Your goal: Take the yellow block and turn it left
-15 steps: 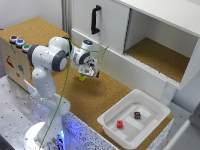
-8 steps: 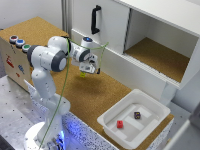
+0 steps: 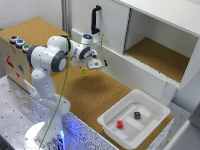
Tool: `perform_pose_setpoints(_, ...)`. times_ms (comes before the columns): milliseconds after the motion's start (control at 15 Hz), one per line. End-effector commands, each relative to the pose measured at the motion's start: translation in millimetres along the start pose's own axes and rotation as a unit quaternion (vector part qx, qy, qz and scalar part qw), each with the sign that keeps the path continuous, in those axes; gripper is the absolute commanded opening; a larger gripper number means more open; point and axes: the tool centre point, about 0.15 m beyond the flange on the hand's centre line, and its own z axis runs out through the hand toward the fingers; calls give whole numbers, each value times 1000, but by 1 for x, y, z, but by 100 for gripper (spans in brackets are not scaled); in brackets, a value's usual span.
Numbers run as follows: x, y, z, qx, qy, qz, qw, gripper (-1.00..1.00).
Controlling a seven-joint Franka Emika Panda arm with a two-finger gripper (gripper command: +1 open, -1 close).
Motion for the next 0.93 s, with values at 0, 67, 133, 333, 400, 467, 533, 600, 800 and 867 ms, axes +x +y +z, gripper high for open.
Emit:
perform_pose_setpoints(0, -24, -25, 3, -39, -14, -172, 984, -100)
perform_pose_setpoints(67, -30, -25, 7, -37, -10, -171, 985, -100)
perform_pose_setpoints(133, -32, -27, 12, -34, -9, -169, 985, -100)
perform_pose_setpoints(333, -30, -26, 22, -35, -10, -148, 988, -100)
perform_pose_setpoints(400, -28, -23, 23, -37, -15, -134, 990, 100)
perform_pose_setpoints(467, -23, -19, 22, -44, -16, -122, 991, 100)
perform_pose_setpoints(533, -20, -17, 20, -46, -17, -118, 992, 100)
perform_pose_setpoints(600, -15, -14, 16, -51, -17, -115, 992, 100)
perform_pose_setpoints(800, -7, -8, 2, -60, -24, -98, 993, 100)
perform_pose_setpoints(867, -4, -8, -3, -62, -24, -91, 994, 100)
